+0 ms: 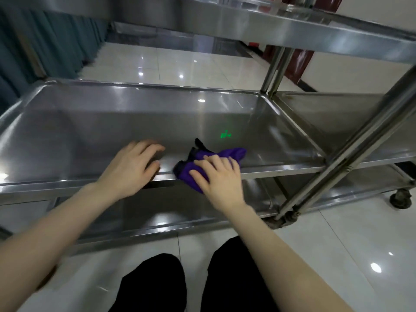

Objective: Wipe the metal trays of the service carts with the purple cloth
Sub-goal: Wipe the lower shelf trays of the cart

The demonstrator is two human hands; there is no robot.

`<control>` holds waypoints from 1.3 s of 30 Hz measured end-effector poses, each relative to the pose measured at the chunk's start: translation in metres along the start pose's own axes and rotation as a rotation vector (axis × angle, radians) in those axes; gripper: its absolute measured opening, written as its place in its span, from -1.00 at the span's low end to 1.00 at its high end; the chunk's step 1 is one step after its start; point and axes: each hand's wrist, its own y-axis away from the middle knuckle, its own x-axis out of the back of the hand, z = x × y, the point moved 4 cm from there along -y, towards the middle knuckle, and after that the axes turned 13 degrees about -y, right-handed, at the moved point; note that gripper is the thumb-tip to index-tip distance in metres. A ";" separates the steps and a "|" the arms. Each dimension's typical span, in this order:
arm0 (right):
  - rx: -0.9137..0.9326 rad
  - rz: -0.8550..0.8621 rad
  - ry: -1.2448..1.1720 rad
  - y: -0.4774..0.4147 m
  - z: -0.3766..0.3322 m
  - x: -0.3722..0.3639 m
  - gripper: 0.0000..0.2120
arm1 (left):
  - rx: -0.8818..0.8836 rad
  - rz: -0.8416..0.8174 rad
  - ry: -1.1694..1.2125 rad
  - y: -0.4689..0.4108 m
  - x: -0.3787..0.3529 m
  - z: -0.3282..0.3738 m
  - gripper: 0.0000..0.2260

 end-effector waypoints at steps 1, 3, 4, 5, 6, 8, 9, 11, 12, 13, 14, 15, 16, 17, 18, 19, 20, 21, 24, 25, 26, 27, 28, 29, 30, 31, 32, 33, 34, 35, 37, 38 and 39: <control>0.006 -0.016 0.022 0.002 0.012 0.008 -0.67 | 0.009 -0.022 -0.046 0.012 0.003 -0.021 -0.57; -0.087 0.010 0.095 0.006 0.049 0.031 -0.66 | 0.050 -0.051 -0.125 0.036 0.006 -0.066 -0.48; -0.182 0.029 0.130 0.010 0.070 0.043 -0.67 | 0.080 -0.060 -0.144 0.047 0.006 -0.088 -0.45; -0.281 0.049 0.156 0.013 0.086 0.053 -0.67 | 0.114 -0.065 -0.143 0.058 0.007 -0.108 -0.44; -0.370 0.068 0.173 0.015 0.094 0.059 -0.67 | 0.150 -0.062 -0.126 0.067 0.007 -0.125 -0.43; -0.499 0.094 0.221 0.016 0.082 0.053 -0.63 | 0.250 -0.031 -0.059 0.085 0.012 -0.150 -0.45; -0.519 0.110 0.245 0.015 0.063 0.044 -0.62 | 0.300 -0.001 -0.031 0.091 0.015 -0.158 -0.48; -0.421 0.117 0.246 0.012 0.002 0.015 -0.66 | 0.332 0.073 -0.026 0.097 0.017 -0.163 -0.57; -0.330 0.094 0.242 0.010 -0.035 -0.006 -0.69 | 0.307 0.100 -0.039 0.097 0.017 -0.160 -0.61; -0.242 0.073 0.217 0.007 -0.072 -0.029 -0.71 | 0.274 0.113 -0.045 0.095 0.017 -0.158 -0.63; -0.172 0.080 0.155 0.003 -0.109 -0.049 -0.72 | 0.251 0.116 -0.037 0.094 0.017 -0.156 -0.62; -0.119 0.100 0.081 -0.002 -0.142 -0.066 -0.73 | 0.242 0.117 -0.012 0.094 0.018 -0.155 -0.60; -0.078 0.118 0.026 -0.006 -0.168 -0.078 -0.72 | 0.240 0.129 0.022 0.094 0.019 -0.157 -0.58; -0.040 0.125 -0.009 -0.010 -0.185 -0.085 -0.71 | 0.238 0.144 0.059 0.096 0.022 -0.159 -0.59; 0.005 0.111 -0.021 -0.013 -0.191 -0.088 -0.70 | 0.235 0.150 0.095 0.098 0.023 -0.164 -0.62; 0.047 0.082 -0.017 -0.012 -0.187 -0.087 -0.70 | 0.232 0.145 0.114 0.102 0.025 -0.170 -0.66; 0.069 0.060 -0.005 -0.009 -0.177 -0.081 -0.71 | 0.233 0.128 0.111 0.106 0.026 -0.178 -0.69; 0.058 0.057 0.012 -0.007 -0.160 -0.071 -0.71 | 0.241 0.105 0.088 0.110 0.027 -0.187 -0.70; -0.127 0.125 0.118 0.003 -0.099 -0.035 -0.67 | 0.306 0.076 0.017 0.127 0.032 -0.213 -0.68; -0.216 0.127 0.147 0.007 -0.081 -0.026 -0.63 | 0.328 0.101 0.010 0.132 0.033 -0.217 -0.68; -0.299 0.125 0.158 0.010 -0.068 -0.019 -0.60 | 0.346 0.133 0.012 0.136 0.034 -0.217 -0.68; -0.365 0.126 0.161 0.011 -0.063 -0.016 -0.59 | 0.360 0.165 0.017 0.138 0.034 -0.216 -0.69; -0.407 0.134 0.159 0.010 -0.066 -0.017 -0.60 | 0.382 0.187 0.025 0.139 0.034 -0.213 -0.70; -0.414 0.140 0.153 0.010 -0.078 -0.023 -0.61 | 0.421 0.193 0.047 0.137 0.034 -0.211 -0.71; -0.380 0.146 0.143 0.009 -0.099 -0.033 -0.63 | 0.470 0.189 0.087 0.136 0.034 -0.211 -0.71; -0.312 0.147 0.131 0.008 -0.127 -0.047 -0.67 | 0.517 0.185 0.136 0.135 0.035 -0.213 -0.70; -0.229 0.141 0.113 0.005 -0.159 -0.063 -0.71 | 0.552 0.182 0.177 0.134 0.036 -0.215 -0.69; -0.148 0.122 0.080 0.002 -0.192 -0.081 -0.72 | 0.570 0.177 0.198 0.135 0.037 -0.217 -0.68; -0.079 0.098 0.037 -0.004 -0.223 -0.098 -0.72 | 0.568 0.171 0.203 0.136 0.038 -0.218 -0.68; -0.020 0.069 0.000 -0.009 -0.250 -0.112 -0.72 | 0.552 0.168 0.205 0.137 0.038 -0.219 -0.68; 0.081 0.016 -0.044 -0.017 -0.283 -0.128 -0.71 | 0.513 0.169 0.224 0.139 0.040 -0.218 -0.68; 0.119 -0.013 -0.048 -0.019 -0.285 -0.129 -0.70 | 0.504 0.170 0.236 0.140 0.041 -0.218 -0.68; 0.143 -0.036 -0.045 -0.018 -0.278 -0.126 -0.69 | 0.504 0.173 0.242 0.140 0.041 -0.218 -0.68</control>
